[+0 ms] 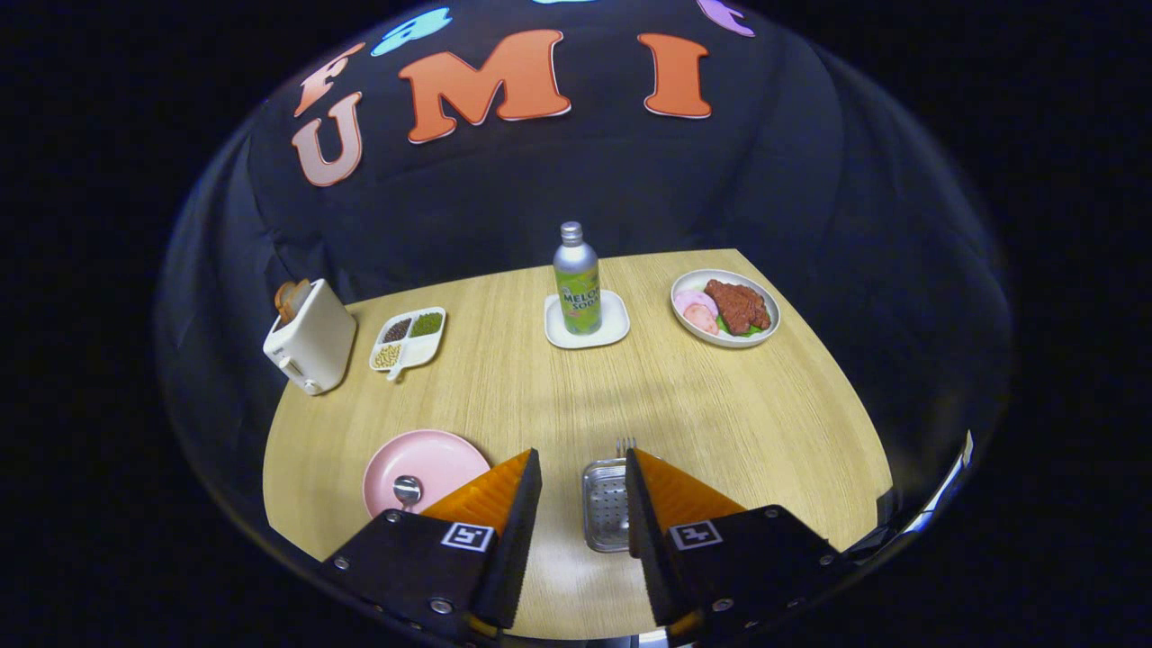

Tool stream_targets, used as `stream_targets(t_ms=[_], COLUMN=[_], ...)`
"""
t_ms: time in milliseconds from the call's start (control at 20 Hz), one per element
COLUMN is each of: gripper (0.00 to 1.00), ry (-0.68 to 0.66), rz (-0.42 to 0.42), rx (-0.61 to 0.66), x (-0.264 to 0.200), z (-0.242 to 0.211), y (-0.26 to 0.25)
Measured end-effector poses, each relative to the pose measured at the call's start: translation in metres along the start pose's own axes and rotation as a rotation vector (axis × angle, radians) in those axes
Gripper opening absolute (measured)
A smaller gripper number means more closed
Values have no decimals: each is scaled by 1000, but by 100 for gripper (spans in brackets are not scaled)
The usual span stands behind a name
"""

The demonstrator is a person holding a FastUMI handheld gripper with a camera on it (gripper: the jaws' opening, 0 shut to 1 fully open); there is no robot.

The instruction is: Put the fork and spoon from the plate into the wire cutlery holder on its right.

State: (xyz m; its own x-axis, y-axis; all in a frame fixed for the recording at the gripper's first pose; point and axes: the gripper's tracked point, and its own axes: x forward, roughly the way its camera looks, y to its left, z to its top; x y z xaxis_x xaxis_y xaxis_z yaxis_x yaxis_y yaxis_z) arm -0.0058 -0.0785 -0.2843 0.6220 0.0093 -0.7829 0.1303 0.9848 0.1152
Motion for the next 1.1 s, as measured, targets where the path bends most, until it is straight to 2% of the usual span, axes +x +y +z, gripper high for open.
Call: stream_targets(t_ms=[50,150,350,650,950,1100], gripper=[65,76,86,87,87,86], ry=[-19,-61,-167,-299,-414,-407], rz=[4,16,29,26,65,79], rx=[-6,-9,-51,-134,-104,-114], x=[-1,-3,-13,-23,-32,-28], z=[3,9,22,29,43,36], y=[8,25,56,103,138,151])
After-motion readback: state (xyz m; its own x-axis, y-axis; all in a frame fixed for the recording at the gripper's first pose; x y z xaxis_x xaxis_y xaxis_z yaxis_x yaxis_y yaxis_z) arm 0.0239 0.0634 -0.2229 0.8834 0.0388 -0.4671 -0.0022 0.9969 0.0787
